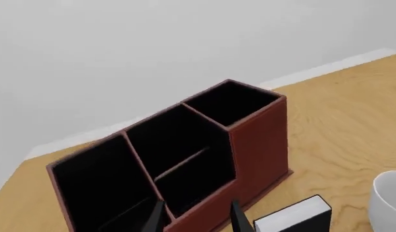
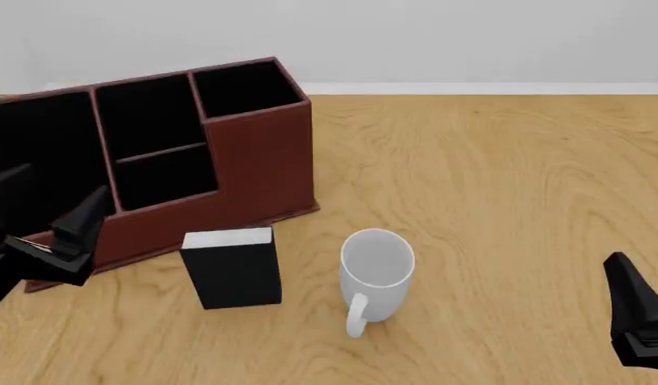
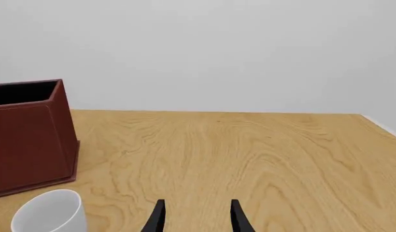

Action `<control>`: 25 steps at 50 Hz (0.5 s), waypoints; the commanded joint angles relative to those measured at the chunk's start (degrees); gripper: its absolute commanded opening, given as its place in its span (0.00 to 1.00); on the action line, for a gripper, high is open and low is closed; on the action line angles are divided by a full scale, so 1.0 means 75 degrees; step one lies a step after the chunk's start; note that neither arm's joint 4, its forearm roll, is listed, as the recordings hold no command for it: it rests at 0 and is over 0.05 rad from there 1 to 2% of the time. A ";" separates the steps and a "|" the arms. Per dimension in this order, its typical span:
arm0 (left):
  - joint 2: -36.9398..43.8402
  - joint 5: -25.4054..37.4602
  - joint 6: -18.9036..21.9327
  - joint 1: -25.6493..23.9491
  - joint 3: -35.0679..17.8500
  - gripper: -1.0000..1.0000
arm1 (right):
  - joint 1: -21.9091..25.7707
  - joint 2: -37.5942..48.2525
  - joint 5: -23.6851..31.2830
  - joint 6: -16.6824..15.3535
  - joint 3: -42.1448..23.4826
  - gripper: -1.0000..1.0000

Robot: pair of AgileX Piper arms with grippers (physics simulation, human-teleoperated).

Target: Pick up the book and place it in the front compartment of the caddy.

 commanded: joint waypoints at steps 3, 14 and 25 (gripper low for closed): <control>0.1180 0.1383 0.1333 -0.1288 -0.1713 1.00 | 0.0001 -0.0007 -0.0001 0.0001 0.0008 1.00; 0.1637 0.3054 0.2416 -0.2292 -0.2534 1.00 | 0.0002 0.0008 -0.0019 0.0001 0.0011 1.00; 0.1926 0.4285 0.3163 -0.2989 -0.2949 1.00 | 0.0003 0.0010 -0.0010 0.0001 0.0000 1.00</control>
